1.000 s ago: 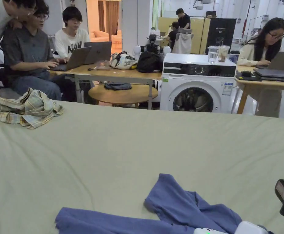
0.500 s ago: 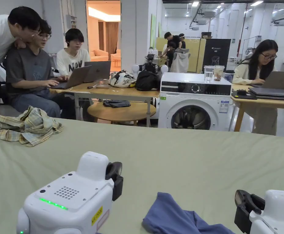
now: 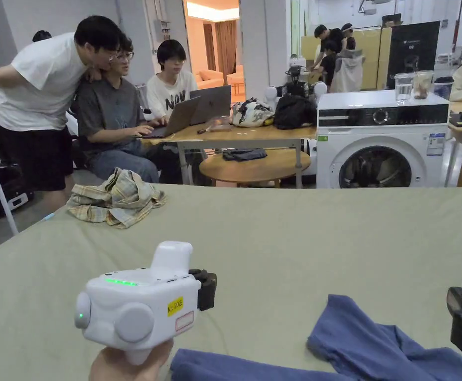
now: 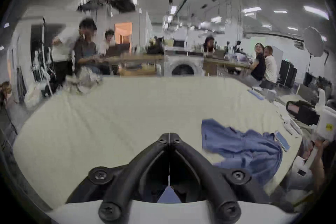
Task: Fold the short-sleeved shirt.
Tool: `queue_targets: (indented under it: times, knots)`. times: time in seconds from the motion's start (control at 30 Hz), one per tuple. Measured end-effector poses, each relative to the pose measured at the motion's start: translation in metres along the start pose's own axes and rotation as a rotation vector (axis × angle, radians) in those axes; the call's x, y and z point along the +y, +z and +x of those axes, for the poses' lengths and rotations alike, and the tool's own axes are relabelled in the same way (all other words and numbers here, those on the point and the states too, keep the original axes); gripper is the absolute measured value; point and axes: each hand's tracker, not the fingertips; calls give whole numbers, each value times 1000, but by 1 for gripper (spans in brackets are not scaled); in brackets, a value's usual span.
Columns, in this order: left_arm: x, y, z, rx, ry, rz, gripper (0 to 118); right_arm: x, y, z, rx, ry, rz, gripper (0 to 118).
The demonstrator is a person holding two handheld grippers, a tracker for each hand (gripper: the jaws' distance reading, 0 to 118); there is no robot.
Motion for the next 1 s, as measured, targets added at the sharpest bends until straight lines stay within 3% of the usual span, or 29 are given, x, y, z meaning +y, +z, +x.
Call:
queue_targets:
  times: [0.03, 0.07, 0.1, 0.13, 0.33, 0.43, 0.6, 0.67, 0.8, 0.83, 0.93, 1.0]
  knots:
    - [-3, -11, -10, 4, 28, -98, 0, -2, 1, 2, 6, 2, -6, 0]
    - [-6, -24, -23, -9, 46, -168, 20, -4, 2, 3, 10, 5, -15, 0]
    - [-11, -37, -37, -22, 50, -238, 54, -7, 3, 5, 10, 12, -22, 0]
    - [-16, -48, -48, -9, 82, -301, 59, -9, 5, 7, 7, 17, -28, 0]
    - [-48, -104, -89, 131, 165, -482, 56, -22, 9, 24, -19, -5, -74, 0]
    - [-60, -118, -95, 103, 231, -532, 26, -26, 12, 32, -41, -15, -87, 0]
    - [-60, -123, -85, 116, 195, -520, 14, -29, 15, 43, -68, -50, -108, 0]
    - [-59, -125, -78, 100, 169, -537, 2, -31, 20, 49, -83, -64, -117, 0]
    - [-63, -135, -68, 145, 101, -575, 0, -40, 36, 64, -159, -126, -160, 0]
    - [-63, -137, -69, 146, 96, -580, 0, -44, 41, 70, -183, -158, -191, 5]
    - [-62, -136, -73, 139, 124, -585, 0, -67, 53, 92, -182, -312, -257, 66]
    - [-63, -135, -75, 129, 130, -584, 0, -84, 55, 101, -182, -439, -300, 67]
